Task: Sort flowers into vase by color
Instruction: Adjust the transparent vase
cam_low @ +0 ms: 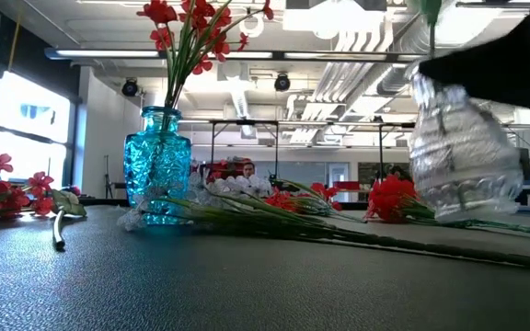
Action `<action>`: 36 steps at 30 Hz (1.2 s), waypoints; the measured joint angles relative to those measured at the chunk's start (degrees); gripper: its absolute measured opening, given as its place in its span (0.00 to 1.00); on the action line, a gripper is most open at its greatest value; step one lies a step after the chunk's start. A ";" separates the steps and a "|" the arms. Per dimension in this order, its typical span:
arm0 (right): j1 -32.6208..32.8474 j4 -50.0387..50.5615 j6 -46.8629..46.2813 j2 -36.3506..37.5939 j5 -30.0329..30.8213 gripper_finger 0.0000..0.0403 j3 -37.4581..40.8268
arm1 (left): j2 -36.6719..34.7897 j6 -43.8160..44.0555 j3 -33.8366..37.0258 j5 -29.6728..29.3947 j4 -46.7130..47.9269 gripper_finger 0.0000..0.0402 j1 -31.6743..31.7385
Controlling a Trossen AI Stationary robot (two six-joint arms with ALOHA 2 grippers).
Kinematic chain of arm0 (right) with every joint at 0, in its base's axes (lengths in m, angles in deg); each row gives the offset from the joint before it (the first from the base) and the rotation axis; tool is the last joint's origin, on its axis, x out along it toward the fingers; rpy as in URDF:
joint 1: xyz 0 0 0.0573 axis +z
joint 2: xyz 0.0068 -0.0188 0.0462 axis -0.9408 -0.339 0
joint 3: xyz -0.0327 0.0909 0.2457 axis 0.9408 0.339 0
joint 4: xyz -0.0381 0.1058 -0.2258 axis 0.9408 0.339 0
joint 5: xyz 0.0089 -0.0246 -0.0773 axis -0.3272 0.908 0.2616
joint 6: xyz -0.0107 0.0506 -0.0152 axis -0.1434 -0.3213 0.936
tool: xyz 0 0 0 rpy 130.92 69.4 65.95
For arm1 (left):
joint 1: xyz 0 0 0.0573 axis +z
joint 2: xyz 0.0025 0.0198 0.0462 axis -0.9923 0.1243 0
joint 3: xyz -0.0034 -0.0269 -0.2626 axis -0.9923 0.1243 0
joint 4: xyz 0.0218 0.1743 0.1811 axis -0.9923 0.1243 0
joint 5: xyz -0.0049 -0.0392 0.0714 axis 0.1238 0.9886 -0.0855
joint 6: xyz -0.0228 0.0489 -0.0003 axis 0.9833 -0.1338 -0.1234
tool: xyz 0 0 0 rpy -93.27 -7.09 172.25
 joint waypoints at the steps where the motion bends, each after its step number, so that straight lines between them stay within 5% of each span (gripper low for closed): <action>1: -0.66 -0.42 0.12 -0.05 0.02 0.08 0.58 | 0.00 0.03 -0.01 -0.01 -0.36 0.30 0.00; 13: -3.46 -1.17 6.92 -0.08 0.03 0.08 2.08 | 0.00 0.07 0.00 -0.14 -0.57 0.30 0.02; 25: -2.63 -4.90 -1.23 -6.77 4.25 0.08 2.06 | 0.00 0.96 0.00 -0.17 -0.48 0.30 0.02; 36: -0.14 -4.96 1.63 -6.83 3.19 0.12 2.04 | 0.00 1.32 0.00 -0.15 -0.34 0.30 0.02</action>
